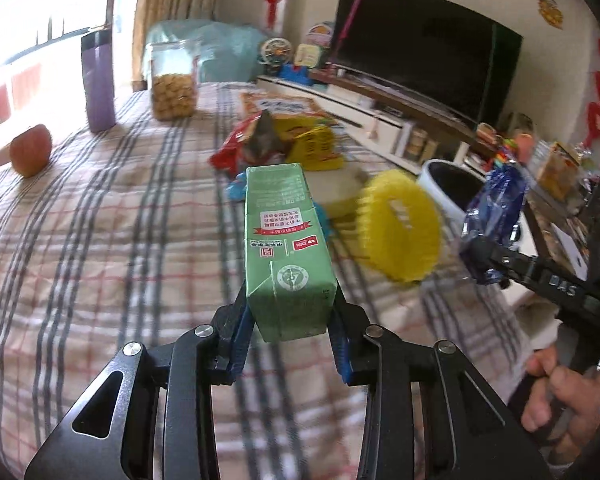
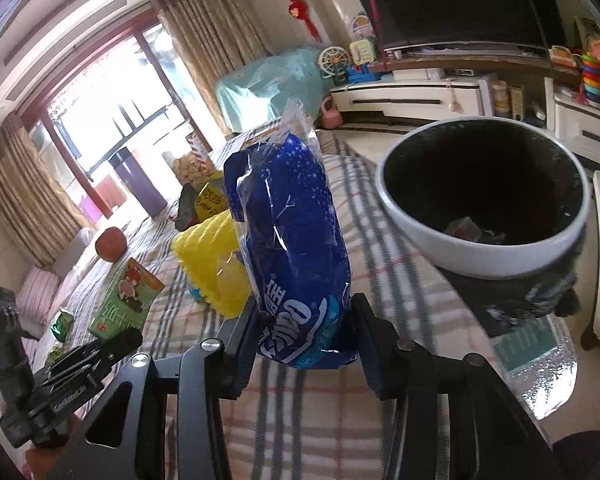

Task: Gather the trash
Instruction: 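Carry the green box and blue bag over the bin with both tools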

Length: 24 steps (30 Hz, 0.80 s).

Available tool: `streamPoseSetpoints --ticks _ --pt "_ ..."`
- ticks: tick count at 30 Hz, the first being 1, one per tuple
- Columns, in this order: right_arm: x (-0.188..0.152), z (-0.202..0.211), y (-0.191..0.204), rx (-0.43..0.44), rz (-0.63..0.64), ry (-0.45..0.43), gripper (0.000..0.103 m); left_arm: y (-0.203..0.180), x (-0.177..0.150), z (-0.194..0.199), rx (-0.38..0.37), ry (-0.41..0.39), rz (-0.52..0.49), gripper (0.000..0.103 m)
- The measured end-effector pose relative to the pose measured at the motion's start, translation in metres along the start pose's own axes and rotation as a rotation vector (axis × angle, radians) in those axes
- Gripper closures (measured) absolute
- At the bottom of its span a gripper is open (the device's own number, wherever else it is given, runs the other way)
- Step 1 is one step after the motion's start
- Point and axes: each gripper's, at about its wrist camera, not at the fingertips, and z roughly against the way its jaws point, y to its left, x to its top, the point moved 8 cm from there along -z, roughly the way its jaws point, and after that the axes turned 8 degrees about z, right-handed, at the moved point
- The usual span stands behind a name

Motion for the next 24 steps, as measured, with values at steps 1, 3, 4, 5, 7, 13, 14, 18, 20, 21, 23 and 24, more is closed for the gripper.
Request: streamPoseSetpoints --ticks 1,3,4,5,7,13,14,18,20,21,23,24 --pt "-0.001 0.002 -0.001 -0.004 -0.004 -0.004 0.058 -0.007 0.001 0.002 -0.01 -0.005 -0.012 0.071" --pt "0.0 0.006 -0.006 -0.011 -0.015 -0.012 0.058 -0.015 0.001 0.006 -0.02 -0.01 -0.029 0.071" --pt "0.0 0.007 -0.008 -0.014 -0.018 -0.016 0.058 -0.022 0.001 0.007 -0.032 -0.011 -0.038 0.071" --pt "0.001 0.009 -0.011 -0.018 -0.023 -0.02 0.058 -0.026 0.002 0.007 -0.04 -0.012 -0.044 0.071" --pt "0.002 0.013 -0.017 -0.023 -0.031 -0.027 0.058 -0.037 0.002 0.008 -0.061 -0.011 -0.057 0.071" --pt "0.0 0.023 -0.033 -0.041 -0.053 -0.043 0.058 -0.076 0.001 0.007 -0.128 -0.01 -0.115 0.071" --pt "0.0 0.025 -0.036 -0.045 -0.057 -0.046 0.058 -0.081 0.003 0.005 -0.138 -0.008 -0.121 0.071" --pt "0.001 0.034 -0.048 -0.059 -0.073 -0.059 0.058 -0.103 0.006 -0.002 -0.17 -0.008 -0.152 0.071" --pt "0.002 0.037 -0.055 -0.069 -0.08 -0.064 0.058 -0.114 0.006 -0.006 -0.182 -0.006 -0.168 0.071" --pt "0.002 0.038 -0.058 -0.072 -0.084 -0.066 0.058 -0.119 0.006 -0.008 -0.186 -0.004 -0.175 0.071" --pt "0.003 0.041 -0.064 -0.08 -0.093 -0.07 0.058 -0.128 0.007 -0.014 -0.196 0.002 -0.187 0.071" --pt "0.004 0.042 -0.066 -0.083 -0.095 -0.072 0.058 -0.131 0.006 -0.016 -0.203 0.006 -0.191 0.071"
